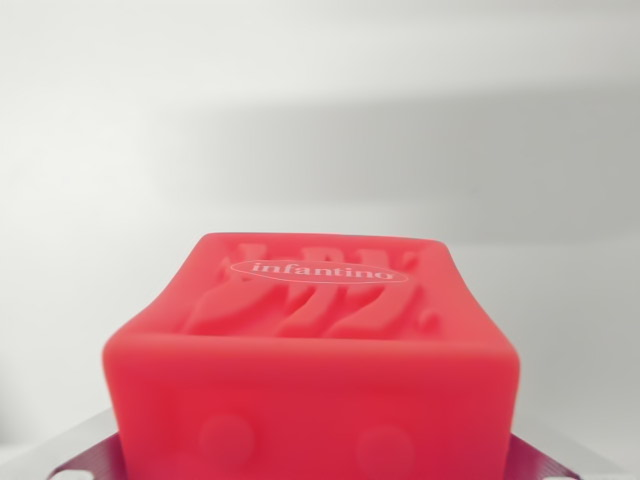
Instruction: Destack cube
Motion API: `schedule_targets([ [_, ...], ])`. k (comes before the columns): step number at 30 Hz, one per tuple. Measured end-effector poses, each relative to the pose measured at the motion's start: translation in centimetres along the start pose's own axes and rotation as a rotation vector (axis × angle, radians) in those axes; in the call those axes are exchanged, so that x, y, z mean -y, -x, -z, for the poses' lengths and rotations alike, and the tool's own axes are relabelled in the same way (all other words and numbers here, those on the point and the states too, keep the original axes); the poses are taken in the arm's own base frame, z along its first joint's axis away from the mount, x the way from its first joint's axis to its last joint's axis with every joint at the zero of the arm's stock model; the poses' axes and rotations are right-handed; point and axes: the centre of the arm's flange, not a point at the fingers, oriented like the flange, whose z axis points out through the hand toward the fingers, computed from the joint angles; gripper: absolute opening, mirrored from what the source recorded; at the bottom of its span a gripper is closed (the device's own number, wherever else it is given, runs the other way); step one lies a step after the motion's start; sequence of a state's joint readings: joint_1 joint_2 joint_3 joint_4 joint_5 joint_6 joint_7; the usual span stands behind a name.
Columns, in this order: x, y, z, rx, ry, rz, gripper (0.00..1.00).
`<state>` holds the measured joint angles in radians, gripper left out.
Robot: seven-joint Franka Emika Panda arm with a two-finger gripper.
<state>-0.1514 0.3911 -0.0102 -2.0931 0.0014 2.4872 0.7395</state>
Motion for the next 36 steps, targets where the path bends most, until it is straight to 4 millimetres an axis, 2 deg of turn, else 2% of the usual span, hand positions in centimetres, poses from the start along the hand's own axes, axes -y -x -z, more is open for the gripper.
schedule_targets([
  [36, -2.0, -6.0, -0.3, 0.002, 0.002, -0.089, 0.0],
])
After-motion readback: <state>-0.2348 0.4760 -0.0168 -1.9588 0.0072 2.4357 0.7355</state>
